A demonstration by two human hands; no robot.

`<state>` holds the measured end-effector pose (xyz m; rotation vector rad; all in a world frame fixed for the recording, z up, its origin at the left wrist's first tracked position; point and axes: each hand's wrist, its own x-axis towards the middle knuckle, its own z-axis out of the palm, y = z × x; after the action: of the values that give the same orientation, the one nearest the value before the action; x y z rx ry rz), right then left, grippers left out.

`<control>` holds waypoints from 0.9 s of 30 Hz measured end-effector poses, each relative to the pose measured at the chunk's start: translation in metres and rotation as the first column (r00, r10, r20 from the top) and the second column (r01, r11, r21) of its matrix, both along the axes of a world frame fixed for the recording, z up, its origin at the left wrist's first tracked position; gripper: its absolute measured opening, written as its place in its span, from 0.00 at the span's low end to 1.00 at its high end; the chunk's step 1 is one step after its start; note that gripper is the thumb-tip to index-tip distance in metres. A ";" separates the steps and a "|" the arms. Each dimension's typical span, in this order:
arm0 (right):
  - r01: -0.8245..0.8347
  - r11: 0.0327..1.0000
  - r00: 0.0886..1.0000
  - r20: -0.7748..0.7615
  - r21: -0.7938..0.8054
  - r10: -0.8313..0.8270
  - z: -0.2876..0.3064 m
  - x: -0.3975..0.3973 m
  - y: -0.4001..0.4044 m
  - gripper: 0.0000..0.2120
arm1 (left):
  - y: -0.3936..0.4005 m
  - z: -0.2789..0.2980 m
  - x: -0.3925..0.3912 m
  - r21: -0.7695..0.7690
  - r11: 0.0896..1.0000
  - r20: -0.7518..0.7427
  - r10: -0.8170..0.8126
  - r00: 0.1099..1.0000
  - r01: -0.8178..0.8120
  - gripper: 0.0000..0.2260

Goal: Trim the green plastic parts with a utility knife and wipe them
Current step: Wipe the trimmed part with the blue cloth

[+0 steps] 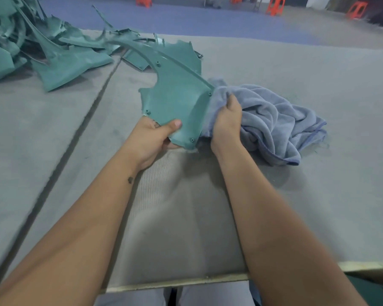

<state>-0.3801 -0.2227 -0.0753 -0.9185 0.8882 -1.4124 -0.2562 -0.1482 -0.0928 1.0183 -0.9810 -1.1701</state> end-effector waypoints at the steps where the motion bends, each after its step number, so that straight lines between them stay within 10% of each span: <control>1: -0.028 0.997 0.983 0.186 0.078 0.013 0.004 -0.003 -0.002 0.16 | 0.000 0.000 0.000 -0.006 1.000 -0.013 -0.003 1.000 0.003 0.13; 3: -0.053 0.981 0.901 0.432 0.187 -0.034 0.007 -0.011 -0.004 0.20 | 0.000 0.000 0.001 -0.019 1.000 -0.023 0.009 1.000 -0.009 0.13; 6: -0.007 0.992 0.922 0.385 0.124 -0.041 0.003 -0.016 -0.003 0.13 | -0.002 0.001 0.003 -0.026 0.998 -0.062 0.064 0.996 -0.066 0.11; 13: -0.229 0.970 0.946 -0.256 -0.085 0.201 -0.005 0.005 0.013 0.06 | -0.003 0.001 0.004 -0.043 0.997 -0.099 0.064 0.993 -0.069 0.12; 20: 0.095 0.950 0.750 -0.606 -0.298 -0.265 -0.010 0.007 0.008 0.10 | 0.000 -0.002 0.001 0.004 0.992 -0.030 -0.123 0.992 0.124 0.10; 23: 0.140 0.965 0.836 -0.496 -0.220 -0.234 -0.010 0.011 0.009 0.16 | 0.000 -0.002 0.002 0.000 0.989 -0.032 -0.150 0.988 0.150 0.12; 27: 0.114 0.976 0.992 0.026 0.183 -0.121 -0.001 0.000 0.005 0.24 | 0.000 0.001 0.008 0.001 0.990 -0.044 -0.139 0.989 0.139 0.15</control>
<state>-0.3805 -0.2176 -0.0762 -0.7100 1.0390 -1.4179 -0.2479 -0.1480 -0.0918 0.9357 -1.0285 -1.3047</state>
